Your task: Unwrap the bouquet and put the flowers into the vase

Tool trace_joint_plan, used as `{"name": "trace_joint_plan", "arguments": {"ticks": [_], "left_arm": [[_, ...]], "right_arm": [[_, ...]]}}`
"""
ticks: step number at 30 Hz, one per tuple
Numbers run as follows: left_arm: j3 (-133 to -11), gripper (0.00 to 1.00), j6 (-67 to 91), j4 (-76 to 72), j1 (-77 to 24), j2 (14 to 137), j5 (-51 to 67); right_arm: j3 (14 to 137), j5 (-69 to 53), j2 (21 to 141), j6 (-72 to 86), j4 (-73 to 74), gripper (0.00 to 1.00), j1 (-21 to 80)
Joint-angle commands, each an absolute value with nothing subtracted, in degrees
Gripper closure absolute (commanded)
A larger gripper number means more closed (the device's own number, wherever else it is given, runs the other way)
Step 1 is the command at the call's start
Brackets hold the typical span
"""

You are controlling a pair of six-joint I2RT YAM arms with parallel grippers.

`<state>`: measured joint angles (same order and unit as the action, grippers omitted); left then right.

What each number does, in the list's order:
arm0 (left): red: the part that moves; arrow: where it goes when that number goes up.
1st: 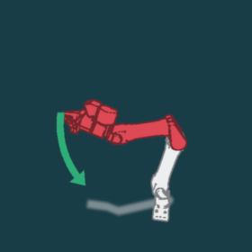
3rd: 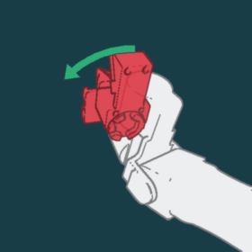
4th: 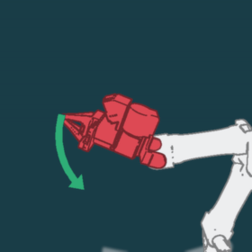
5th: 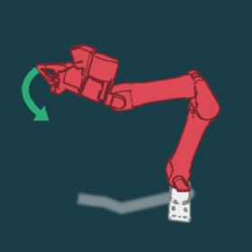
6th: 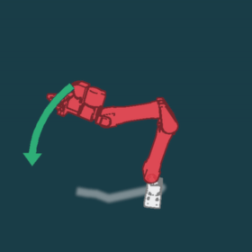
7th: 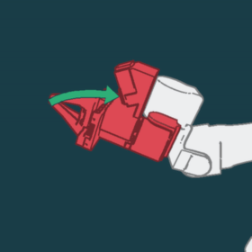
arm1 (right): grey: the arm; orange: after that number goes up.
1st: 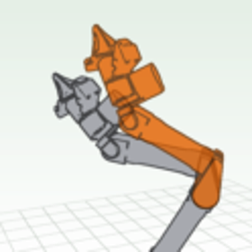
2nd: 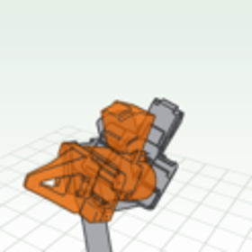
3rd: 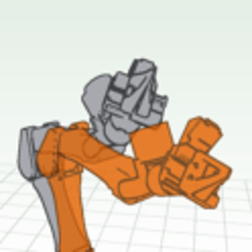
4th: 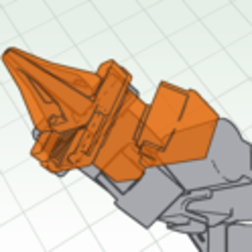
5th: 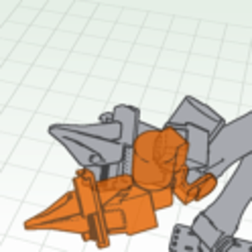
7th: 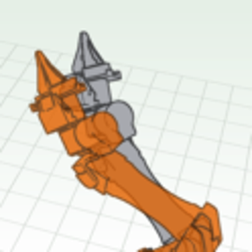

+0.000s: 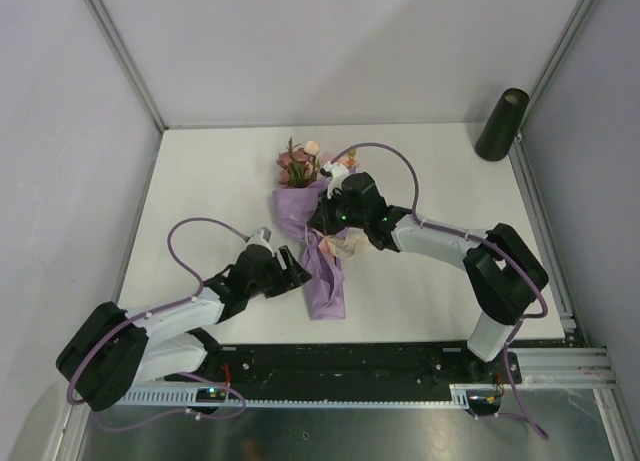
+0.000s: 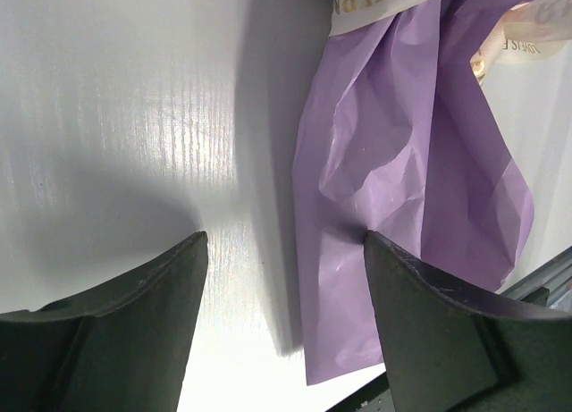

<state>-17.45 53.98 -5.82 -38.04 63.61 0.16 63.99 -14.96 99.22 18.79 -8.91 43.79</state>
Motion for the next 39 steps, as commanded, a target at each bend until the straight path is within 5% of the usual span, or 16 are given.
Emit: {"name": "trace_joint_plan", "arguments": {"ticks": [1, 30, 39], "left_arm": [[-16.97, 0.25, 53.26, -5.66, -38.49, 62.93, -1.13], [-28.91, 0.16, 46.8, 10.25, -38.39, 53.49, -9.1], [-37.35, 0.14, 36.76, 13.2, -38.39, 50.13, -10.31]], "right_arm": [[63.99, -12.26, 93.93, 22.91, -13.06, 1.0, 43.2], [67.65, -0.17, 72.08, 14.87, -12.35, 1.0, 40.9], [69.12, -8.5, 72.1, 15.0, -4.43, 1.0, 42.64]]}}
